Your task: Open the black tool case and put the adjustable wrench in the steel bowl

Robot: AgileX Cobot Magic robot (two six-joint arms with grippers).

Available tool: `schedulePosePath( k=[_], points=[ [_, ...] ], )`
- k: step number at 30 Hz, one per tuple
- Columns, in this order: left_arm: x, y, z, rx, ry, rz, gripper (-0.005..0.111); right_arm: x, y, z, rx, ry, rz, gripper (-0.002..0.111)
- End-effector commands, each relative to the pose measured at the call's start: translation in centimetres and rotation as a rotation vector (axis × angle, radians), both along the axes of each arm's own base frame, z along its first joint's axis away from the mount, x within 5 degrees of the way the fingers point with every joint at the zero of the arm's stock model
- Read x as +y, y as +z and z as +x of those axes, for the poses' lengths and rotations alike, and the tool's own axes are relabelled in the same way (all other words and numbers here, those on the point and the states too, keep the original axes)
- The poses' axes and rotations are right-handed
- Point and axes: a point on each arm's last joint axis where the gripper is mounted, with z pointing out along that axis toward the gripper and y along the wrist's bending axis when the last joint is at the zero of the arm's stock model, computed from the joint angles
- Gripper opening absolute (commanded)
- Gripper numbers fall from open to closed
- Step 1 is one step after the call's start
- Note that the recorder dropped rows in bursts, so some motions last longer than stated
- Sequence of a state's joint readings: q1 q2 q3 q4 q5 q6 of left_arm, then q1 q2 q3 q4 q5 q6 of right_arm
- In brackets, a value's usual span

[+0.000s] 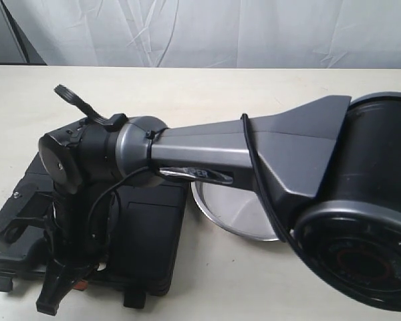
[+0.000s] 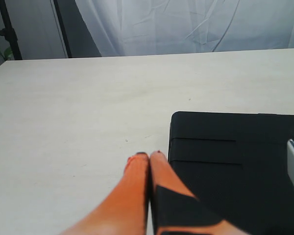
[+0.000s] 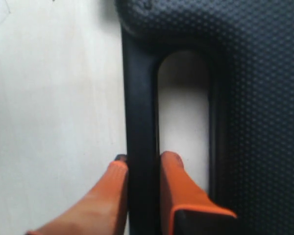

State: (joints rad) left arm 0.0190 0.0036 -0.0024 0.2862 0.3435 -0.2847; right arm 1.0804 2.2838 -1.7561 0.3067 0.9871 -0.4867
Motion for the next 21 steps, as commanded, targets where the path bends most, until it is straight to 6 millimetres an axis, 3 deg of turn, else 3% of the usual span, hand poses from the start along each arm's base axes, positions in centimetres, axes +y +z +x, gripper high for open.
schedulePosePath(
  k=[1, 14, 21],
  points=[
    [0.0, 0.0, 0.0, -0.008, 0.000, 0.003, 0.000, -0.3, 0.0, 0.2, 0.018, -0.016, -0.019, 0.000],
    [0.0, 0.0, 0.0, -0.008, 0.000, 0.003, 0.000, -0.4, 2.5, 0.1, -0.005, -0.019, 0.033, 0.000],
    [0.0, 0.0, 0.0, -0.008, 0.000, 0.004, 0.000, -0.3, 2.4, 0.1, 0.000, -0.021, 0.034, 0.000]
  ],
)
